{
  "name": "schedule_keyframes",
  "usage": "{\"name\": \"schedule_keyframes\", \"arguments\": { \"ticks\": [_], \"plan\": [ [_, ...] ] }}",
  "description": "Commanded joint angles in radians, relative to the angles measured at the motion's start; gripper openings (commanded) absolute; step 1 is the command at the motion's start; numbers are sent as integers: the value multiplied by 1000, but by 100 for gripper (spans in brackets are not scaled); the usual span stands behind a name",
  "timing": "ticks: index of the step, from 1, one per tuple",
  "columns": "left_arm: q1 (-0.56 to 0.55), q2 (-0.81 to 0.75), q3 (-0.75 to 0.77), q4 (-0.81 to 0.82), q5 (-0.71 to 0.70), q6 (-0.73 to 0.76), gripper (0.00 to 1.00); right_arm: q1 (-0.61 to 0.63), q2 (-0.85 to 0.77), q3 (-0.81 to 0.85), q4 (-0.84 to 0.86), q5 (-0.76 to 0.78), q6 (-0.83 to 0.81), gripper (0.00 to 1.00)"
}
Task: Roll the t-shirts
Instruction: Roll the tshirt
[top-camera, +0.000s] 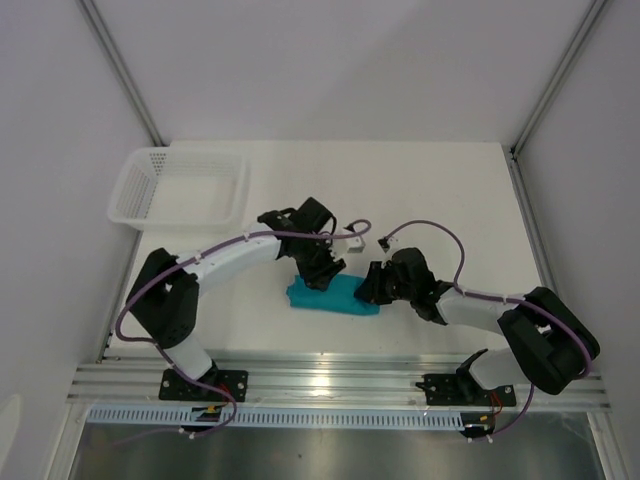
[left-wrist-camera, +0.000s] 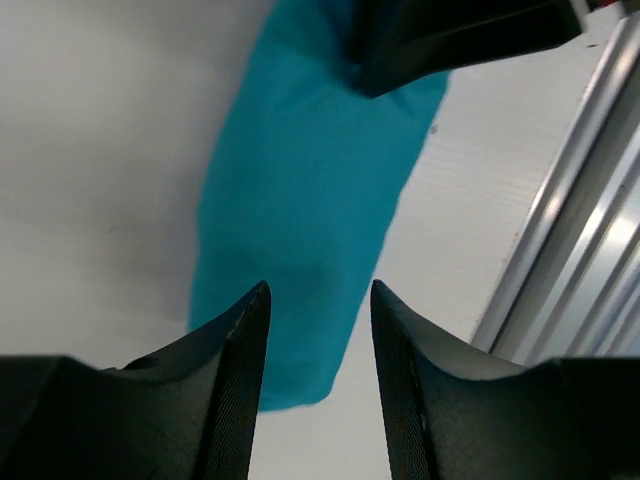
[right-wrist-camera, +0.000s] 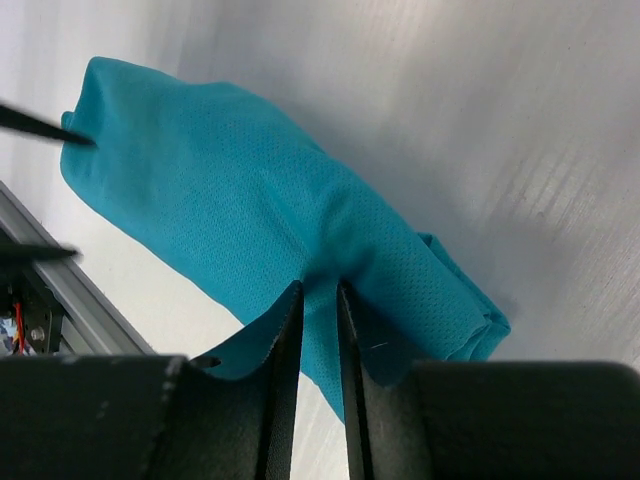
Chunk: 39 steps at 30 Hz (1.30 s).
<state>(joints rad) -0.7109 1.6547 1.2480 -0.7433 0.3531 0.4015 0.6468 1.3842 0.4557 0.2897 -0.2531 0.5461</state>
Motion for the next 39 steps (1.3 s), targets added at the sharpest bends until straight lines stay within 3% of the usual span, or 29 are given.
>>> {"name": "schedule_keyframes", "arguments": {
  "ticks": [1, 7, 17, 25, 30, 39],
  "plan": [
    [-38, 34, 33, 82, 61, 14, 48, -15, 7, 17, -49, -29, -8, 24],
    [-38, 152, 140, 124, 102, -58, 48, -29, -20, 14, -53, -43, -15, 24],
    [-9, 244, 151, 78, 169, 74, 56, -38, -36, -15, -49, -69, -92, 25],
    [21, 355, 229, 29, 161, -32, 56, -44, -63, -15, -55, -92, -127, 25],
    [19, 375, 202, -45, 196, -88, 55, -44, -99, -34, -47, -84, -140, 25],
    [21, 353, 88, 30, 225, -167, 53, -42, -229, -68, -122, 1, -114, 28]
  ]
}}
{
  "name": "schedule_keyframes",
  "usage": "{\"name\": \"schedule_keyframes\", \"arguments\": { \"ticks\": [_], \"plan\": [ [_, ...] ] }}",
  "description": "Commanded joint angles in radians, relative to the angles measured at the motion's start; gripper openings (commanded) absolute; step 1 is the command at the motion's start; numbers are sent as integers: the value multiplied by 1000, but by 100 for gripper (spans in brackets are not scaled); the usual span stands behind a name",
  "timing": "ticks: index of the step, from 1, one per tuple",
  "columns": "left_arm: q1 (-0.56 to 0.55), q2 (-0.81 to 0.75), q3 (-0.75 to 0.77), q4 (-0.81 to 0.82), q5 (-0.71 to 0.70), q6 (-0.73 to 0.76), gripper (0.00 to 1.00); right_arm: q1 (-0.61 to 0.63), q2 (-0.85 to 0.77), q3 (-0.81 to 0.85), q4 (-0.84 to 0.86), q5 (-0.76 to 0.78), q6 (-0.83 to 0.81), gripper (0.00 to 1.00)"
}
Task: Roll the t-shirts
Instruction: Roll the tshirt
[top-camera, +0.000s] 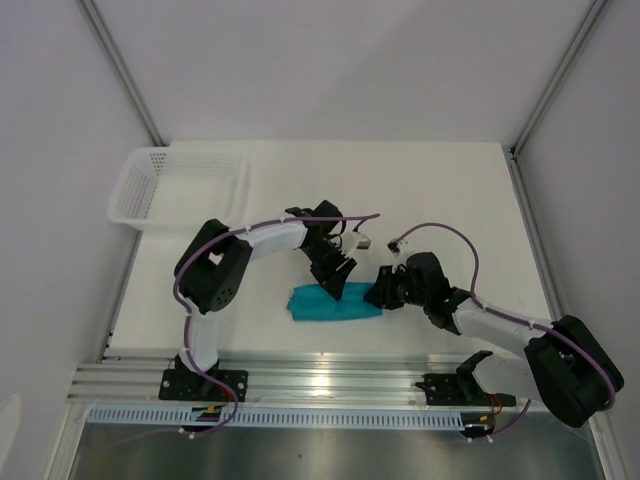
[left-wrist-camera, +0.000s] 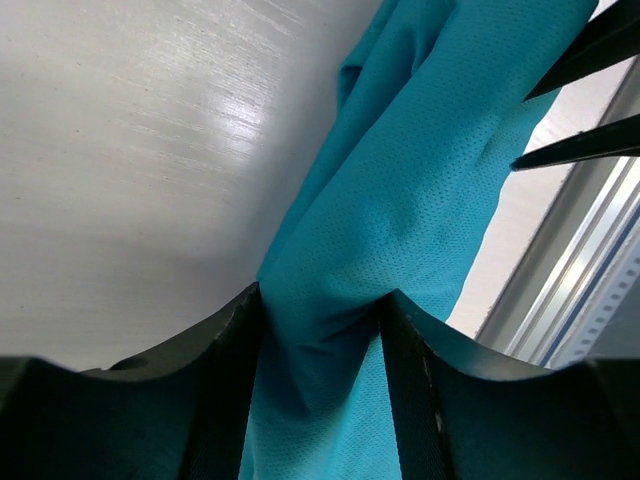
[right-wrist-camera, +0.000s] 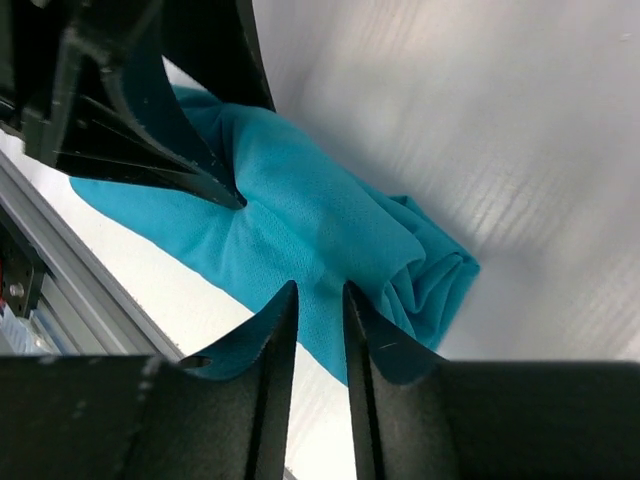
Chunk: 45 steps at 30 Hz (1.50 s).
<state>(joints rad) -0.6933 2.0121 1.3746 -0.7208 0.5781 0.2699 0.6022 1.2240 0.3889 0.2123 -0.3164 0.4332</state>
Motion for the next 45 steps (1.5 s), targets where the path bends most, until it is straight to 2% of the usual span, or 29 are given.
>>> {"name": "schedule_keyframes", "arguments": {
  "ticks": [1, 5, 9, 12, 16, 19, 20, 33, 45],
  "plan": [
    [2, -3, -48, 14, 17, -47, 52, 2, -92, -1, -63, 106, 16, 29],
    [3, -6, -49, 26, 49, -66, 49, 4, -191, -10, -146, 178, 71, 37],
    [11, -9, -57, 35, 78, -64, 47, 4, -176, -22, -166, 192, 111, 48],
    [20, -6, -58, 35, 104, -55, 40, 2, -149, -27, -163, 195, 125, 49],
    [29, -1, -62, 40, 147, -47, 25, 2, -126, -30, -139, 189, 134, 49],
    [32, -1, -57, 37, 181, -41, 2, 1, -145, -33, -140, 201, 130, 49],
    [35, -6, -57, 34, 189, -40, 1, -1, -153, -33, -142, 204, 130, 49],
    [133, -128, -55, 23, 252, -26, 1, -62, -241, -7, -152, 172, 67, 49],
    [166, -93, -34, 40, 233, -52, 1, -67, -173, 16, -79, 120, 68, 51]
  ]
}}
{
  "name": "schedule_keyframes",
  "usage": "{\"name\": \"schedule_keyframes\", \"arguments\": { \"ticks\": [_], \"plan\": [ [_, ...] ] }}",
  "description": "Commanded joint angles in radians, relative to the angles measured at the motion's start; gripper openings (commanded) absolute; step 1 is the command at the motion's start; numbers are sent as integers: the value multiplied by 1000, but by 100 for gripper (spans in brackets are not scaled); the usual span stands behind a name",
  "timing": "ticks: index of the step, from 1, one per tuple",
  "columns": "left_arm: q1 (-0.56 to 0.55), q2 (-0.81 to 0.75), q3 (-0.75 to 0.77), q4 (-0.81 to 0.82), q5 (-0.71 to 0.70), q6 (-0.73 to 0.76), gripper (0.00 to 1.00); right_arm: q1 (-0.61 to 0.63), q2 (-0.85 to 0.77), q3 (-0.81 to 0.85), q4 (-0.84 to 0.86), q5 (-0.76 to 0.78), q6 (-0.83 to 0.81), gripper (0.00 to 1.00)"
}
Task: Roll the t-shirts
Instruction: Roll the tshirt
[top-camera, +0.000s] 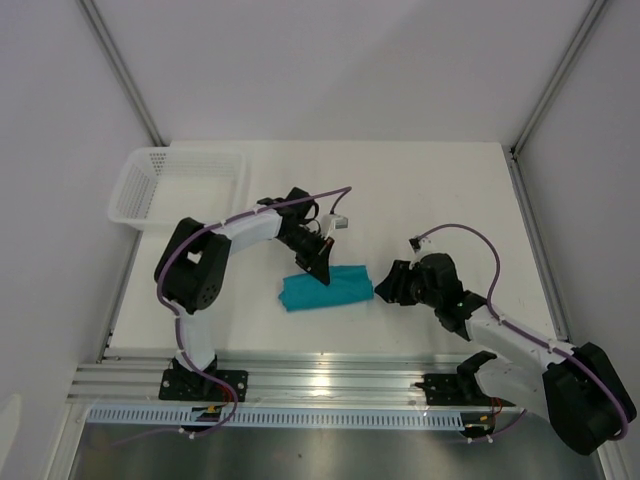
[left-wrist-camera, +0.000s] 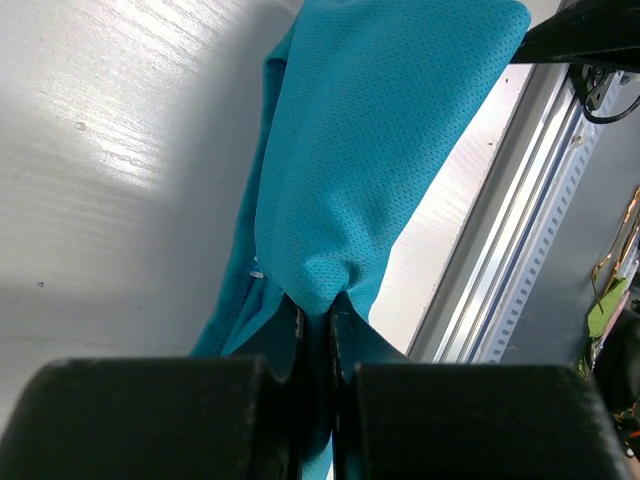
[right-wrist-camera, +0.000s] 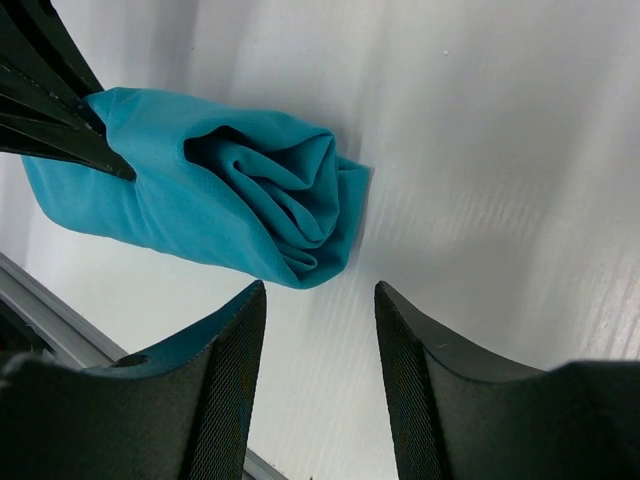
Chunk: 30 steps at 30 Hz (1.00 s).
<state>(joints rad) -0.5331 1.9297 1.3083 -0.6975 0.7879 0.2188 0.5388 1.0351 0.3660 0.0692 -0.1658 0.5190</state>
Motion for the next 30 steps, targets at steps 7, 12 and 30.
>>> {"name": "schedule_keyframes", "arguments": {
  "ticks": [7, 12, 30],
  "plan": [
    [5, 57, 46, 24, -33, -41, 1, 45, 117, 141, 81, 43, -46, 48],
    [5, 78, 57, 18, -79, -36, 6, 96, 189, 192, 231, -4, -3, 35],
    [5, 91, 88, -7, -110, -15, 18, 130, 609, 243, 630, -49, 153, 18]
  ]
}}
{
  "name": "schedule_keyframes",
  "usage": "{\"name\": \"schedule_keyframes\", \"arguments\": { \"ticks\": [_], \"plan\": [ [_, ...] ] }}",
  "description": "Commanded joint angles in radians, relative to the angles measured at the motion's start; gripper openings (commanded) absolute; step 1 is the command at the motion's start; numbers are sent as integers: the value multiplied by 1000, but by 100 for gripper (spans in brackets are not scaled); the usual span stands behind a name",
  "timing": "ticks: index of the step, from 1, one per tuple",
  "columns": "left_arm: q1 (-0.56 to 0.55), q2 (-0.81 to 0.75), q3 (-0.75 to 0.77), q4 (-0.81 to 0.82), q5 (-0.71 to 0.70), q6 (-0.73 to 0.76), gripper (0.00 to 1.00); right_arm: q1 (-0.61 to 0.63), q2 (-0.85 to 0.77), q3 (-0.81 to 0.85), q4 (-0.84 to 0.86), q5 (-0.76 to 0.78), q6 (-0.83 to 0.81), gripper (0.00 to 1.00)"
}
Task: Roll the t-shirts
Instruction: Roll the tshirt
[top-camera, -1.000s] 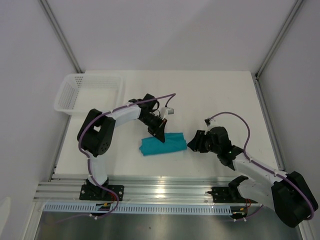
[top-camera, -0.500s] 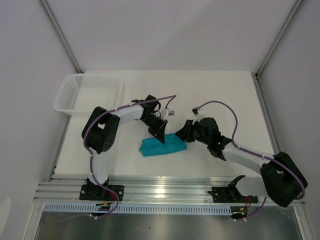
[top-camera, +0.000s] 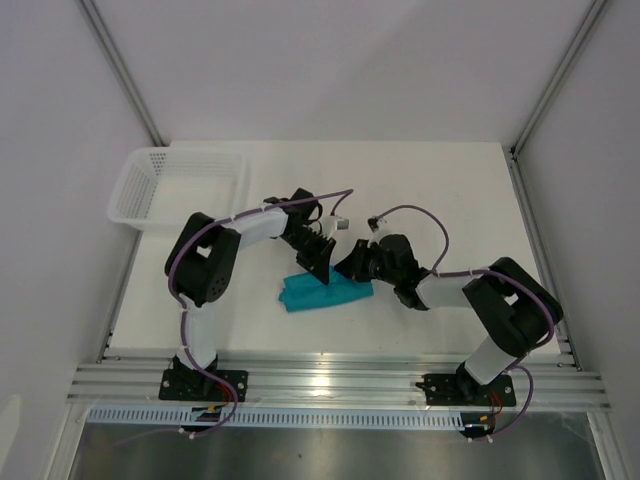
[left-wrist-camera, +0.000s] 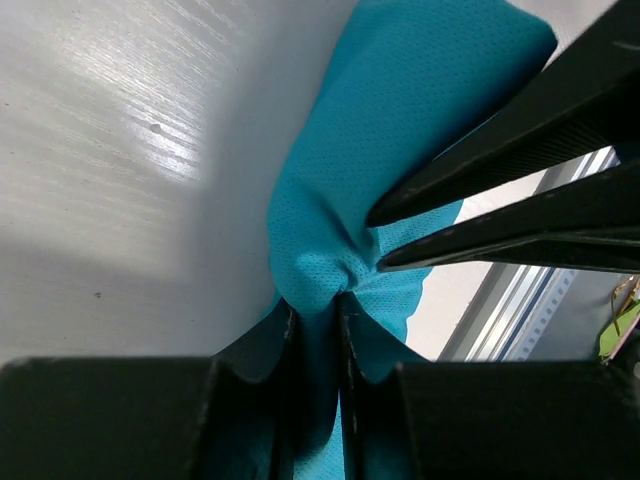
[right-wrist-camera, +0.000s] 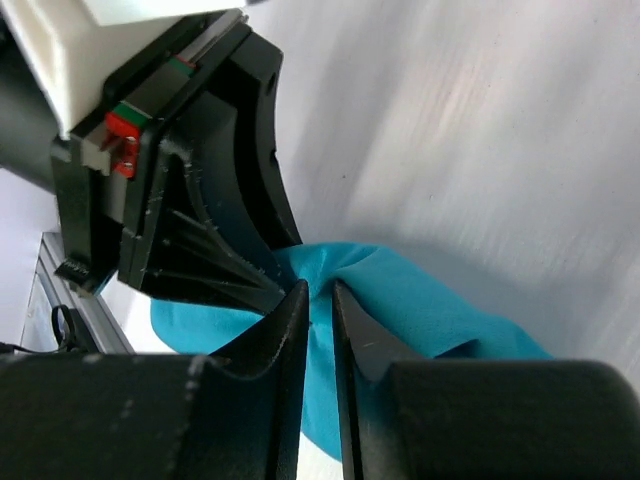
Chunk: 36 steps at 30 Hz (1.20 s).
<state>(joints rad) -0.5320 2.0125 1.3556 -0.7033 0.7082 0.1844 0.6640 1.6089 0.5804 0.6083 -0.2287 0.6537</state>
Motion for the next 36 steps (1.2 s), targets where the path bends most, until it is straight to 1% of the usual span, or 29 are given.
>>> {"name": "schedule_keyframes", "arguments": {
  "ticks": [1, 4, 9, 10, 13, 14, 15, 17, 21, 24, 26, 30, 31, 33, 35, 36],
  "plan": [
    [4, 8, 40, -4, -35, 24, 19, 5, 45, 29, 93, 17, 23, 18],
    [4, 0, 48, -9, -56, 41, 22, 5, 78, 26, 93, 35, 40, 18],
    [3, -6, 54, -21, -90, 72, 25, 5, 120, 16, 146, 63, 67, 18],
    [3, -6, 56, -24, -105, 82, 27, 5, 123, 15, 149, 78, 78, 18],
    [3, -18, 53, -25, -127, 102, 37, 5, 137, 0, 143, 107, 106, 18],
    [1, -23, 50, -24, -142, 108, 43, 5, 141, -7, 145, 123, 121, 18],
    [1, -26, 51, -25, -147, 113, 45, 5, 147, -10, 146, 127, 130, 18],
    [1, -38, 53, -28, -162, 128, 49, 5, 166, -24, 156, 137, 152, 17],
    [1, -70, 63, -33, -167, 147, 51, 5, 175, -39, 162, 158, 179, 17],
    [3, -110, 82, -41, -168, 158, 54, 6, 161, -50, 147, 187, 181, 16],
    [4, -130, 92, -59, -171, 164, 60, 8, 148, -56, 125, 203, 178, 16],
    [4, -165, 114, -62, -206, 168, 61, 16, 135, -56, 102, 216, 164, 17],
    [4, -178, 111, -56, -214, 165, 59, 17, 134, -56, 99, 222, 162, 16],
    [3, -236, 70, -9, -220, 155, 54, 20, 129, -54, 96, 226, 159, 16],
    [-3, -279, 37, 28, -223, 151, 46, 26, 123, -54, 87, 229, 161, 16],
    [-9, -302, -2, 45, -234, 150, 41, 28, 115, -51, 84, 229, 159, 16]
  ]
}}
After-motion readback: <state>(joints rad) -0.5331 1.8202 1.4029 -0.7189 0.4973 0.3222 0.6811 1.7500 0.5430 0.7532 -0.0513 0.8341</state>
